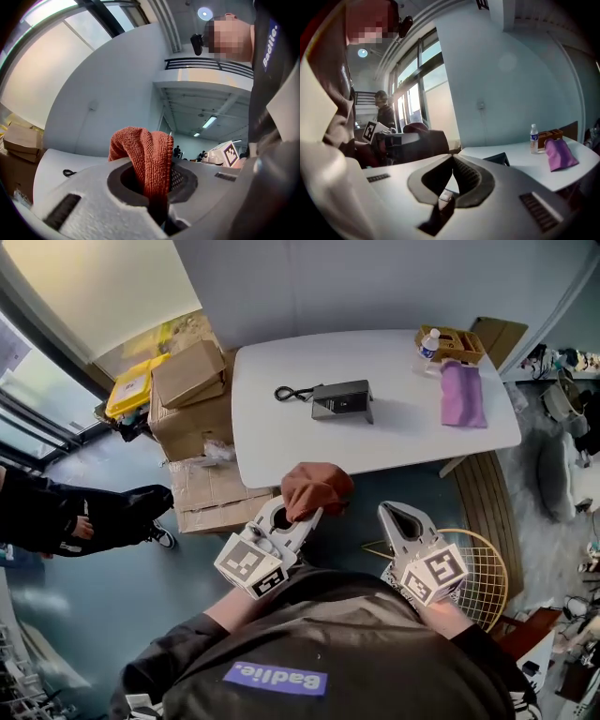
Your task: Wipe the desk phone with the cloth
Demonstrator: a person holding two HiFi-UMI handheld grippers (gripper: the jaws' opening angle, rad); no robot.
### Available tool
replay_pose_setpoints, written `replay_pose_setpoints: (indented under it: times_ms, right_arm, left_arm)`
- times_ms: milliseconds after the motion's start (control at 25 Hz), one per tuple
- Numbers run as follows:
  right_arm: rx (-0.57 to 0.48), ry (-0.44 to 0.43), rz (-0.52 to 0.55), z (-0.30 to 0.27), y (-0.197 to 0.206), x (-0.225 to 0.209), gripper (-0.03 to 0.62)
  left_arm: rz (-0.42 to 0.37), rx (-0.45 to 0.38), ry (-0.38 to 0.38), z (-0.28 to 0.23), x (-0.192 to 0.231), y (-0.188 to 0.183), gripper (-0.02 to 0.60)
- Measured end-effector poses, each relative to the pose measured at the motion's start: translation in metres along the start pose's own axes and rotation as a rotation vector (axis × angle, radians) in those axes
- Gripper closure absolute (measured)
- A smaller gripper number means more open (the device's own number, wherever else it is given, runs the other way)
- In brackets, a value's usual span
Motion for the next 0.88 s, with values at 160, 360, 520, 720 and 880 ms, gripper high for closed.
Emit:
replay_pose_setpoints:
  times_ms: [160, 360, 520, 720, 880]
  right_arm:
    - [0.011, 0.059, -0.014, -0.050, -0.018, -0.004, 0.568]
    - [0.011, 0.128, -0.018, -0.095, -0.034, -0.010, 0.568]
    - [0.041, 0.148, -0.025, -0.114, -0.031, -0.018, 0.568]
    - [0.052, 0.129, -0.031, -0.137, -0.033, -0.035, 0.568]
    - [0.047, 0.082, -0.037, -0.160, -0.038, -0.062, 0.568]
  left_arm:
    - [0.007, 0.016, 0.069, -0.012, 0.053, -0.016, 0.549]
    - [0.030, 0.045, 0.151, -0.025, 0.103, -0.021, 0.549]
    - [0.053, 0.036, 0.169, -0.039, 0.127, -0.022, 0.549]
    - [0.063, 0.041, 0.160, -0.062, 0.148, -0.019, 0.549]
    - [0.041, 0.055, 0.115, -0.083, 0.165, -0.020, 0.549]
Point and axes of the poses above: the fingertips, and each gripper's own axes: z backward along the fingers, x to its left, y out of its underside, the point moved 1 cm from there along z, backward along the fingers, and after that the axes turned 14 degrees about y, right-handed, at the moved point
